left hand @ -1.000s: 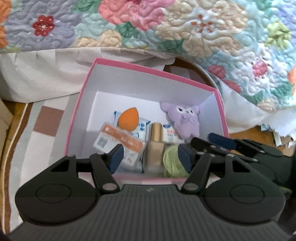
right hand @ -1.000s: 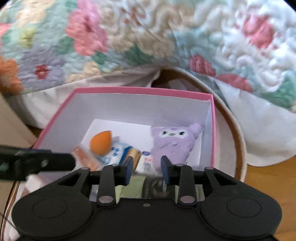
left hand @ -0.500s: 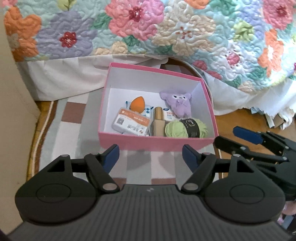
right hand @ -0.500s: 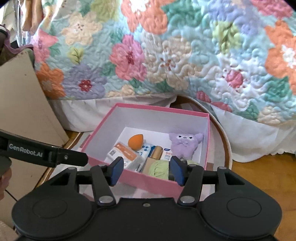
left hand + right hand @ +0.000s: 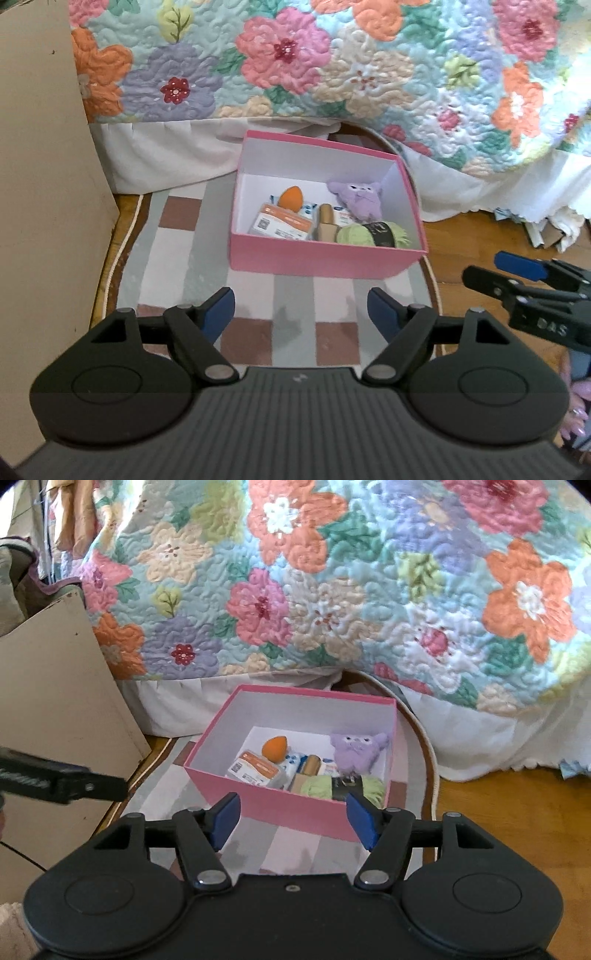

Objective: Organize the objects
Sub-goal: 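Raise the open right gripper away from the pink box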

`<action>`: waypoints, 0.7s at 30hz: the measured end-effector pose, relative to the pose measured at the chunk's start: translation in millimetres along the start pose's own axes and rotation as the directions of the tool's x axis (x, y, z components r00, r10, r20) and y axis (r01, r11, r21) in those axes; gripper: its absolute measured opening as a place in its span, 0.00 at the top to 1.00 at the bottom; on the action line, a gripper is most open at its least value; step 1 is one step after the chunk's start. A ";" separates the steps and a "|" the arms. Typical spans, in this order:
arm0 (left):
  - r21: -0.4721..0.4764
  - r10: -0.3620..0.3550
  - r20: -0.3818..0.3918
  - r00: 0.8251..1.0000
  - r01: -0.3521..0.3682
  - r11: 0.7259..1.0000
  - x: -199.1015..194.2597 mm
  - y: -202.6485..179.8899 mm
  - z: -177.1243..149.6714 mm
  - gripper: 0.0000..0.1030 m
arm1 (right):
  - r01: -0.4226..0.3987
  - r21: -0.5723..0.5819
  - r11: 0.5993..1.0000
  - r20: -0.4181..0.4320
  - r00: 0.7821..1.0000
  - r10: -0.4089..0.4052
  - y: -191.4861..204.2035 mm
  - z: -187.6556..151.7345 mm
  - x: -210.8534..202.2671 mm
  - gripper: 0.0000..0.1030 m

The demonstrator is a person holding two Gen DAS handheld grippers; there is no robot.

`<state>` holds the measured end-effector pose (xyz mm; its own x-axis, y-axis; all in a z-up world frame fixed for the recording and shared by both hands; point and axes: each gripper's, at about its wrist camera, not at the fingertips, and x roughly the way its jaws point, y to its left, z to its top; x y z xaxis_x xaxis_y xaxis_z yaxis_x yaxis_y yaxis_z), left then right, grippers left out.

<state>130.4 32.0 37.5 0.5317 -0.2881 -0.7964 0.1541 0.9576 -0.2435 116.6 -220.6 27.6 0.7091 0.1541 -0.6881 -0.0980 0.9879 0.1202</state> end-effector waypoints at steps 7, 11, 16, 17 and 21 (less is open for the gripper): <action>0.013 0.043 0.016 0.999 -0.044 0.999 -10.4 -9.0 -13.6 0.15 | 0.026 0.020 0.999 -0.007 1.000 -0.026 -2.8 -8.6 -15.8 0.28; 0.020 0.058 0.035 0.998 -0.059 0.998 -13.4 -12.3 -18.2 0.10 | 0.047 0.014 0.999 -0.009 0.999 -0.047 1.2 -12.8 -20.3 0.23; 0.025 0.062 0.032 0.998 -0.063 0.998 -10.4 -13.4 -18.8 0.03 | 0.052 0.036 0.998 -0.025 0.998 -0.052 0.6 -13.3 -19.1 0.12; 0.029 0.067 0.028 0.997 -0.068 0.997 -8.1 -13.6 -18.8 0.03 | 0.058 0.041 0.997 -0.027 0.998 -0.057 1.1 -13.6 -19.0 0.09; 0.042 0.110 0.035 0.993 -0.112 0.993 -0.2 -14.6 -20.7 0.02 | 0.092 0.053 0.994 -0.041 0.995 -0.090 3.1 -13.9 -16.6 0.06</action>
<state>110.9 17.9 29.8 0.5743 -0.1805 -0.7985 0.1284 0.9832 -0.1298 94.9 -219.8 29.4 0.6856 0.0650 -0.7251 0.0051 0.9956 0.0941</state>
